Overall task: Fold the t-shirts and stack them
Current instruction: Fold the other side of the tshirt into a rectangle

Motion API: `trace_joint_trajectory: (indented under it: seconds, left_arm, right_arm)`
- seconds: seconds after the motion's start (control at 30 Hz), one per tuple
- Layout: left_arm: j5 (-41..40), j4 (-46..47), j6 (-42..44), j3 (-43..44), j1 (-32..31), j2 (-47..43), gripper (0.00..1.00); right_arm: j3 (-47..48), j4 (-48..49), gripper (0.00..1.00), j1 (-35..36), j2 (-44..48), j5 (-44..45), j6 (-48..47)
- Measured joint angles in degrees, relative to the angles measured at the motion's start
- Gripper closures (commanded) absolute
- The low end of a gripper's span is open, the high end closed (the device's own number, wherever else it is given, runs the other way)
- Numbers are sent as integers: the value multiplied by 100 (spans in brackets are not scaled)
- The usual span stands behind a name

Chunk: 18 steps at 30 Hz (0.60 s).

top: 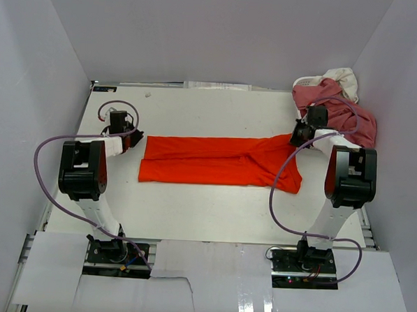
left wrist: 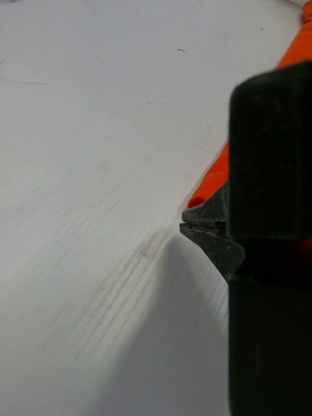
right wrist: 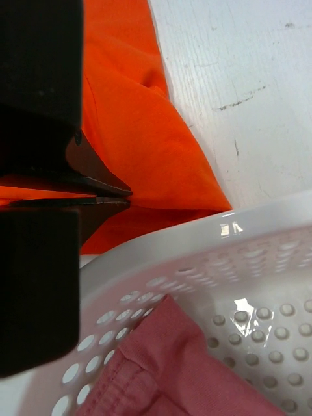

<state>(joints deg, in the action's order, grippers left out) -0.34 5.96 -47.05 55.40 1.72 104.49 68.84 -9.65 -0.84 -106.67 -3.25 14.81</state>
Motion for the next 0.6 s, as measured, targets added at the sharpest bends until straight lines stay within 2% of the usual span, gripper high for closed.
trace_joint_trajectory:
  seconds: [0.07, 0.1, 0.17, 0.2, 0.23, 0.4, 0.6]
  left_arm:
    - [0, -7, 2, 20, 120, 0, 100]
    - [-2, -7, 2, 26, 164, 0, 100]
    - [-9, -9, 2, 28, 247, 0, 100]
    - [-9, -11, 0, 28, 278, 0, 100]
    - [-9, -11, 0, 28, 291, 0, 100]
    - [133, -2, -4, 28, 293, 0, 100]
    - [264, -26, 52, 33, 140, -57, 100]
  right_arm:
    - [13, -68, 91, 72, 0, 205, -20]
    - [33, -103, 80, 116, -4, 326, -26]
    - [120, -157, 65, 258, -33, 614, -39]
    - [184, -186, 53, 358, -46, 798, -55]
    - [238, -208, 50, 470, -52, 981, -90]
    - [365, -203, 48, 1075, -24, 1801, -304]
    - [275, -221, 50, 1674, 369, 1980, -433]
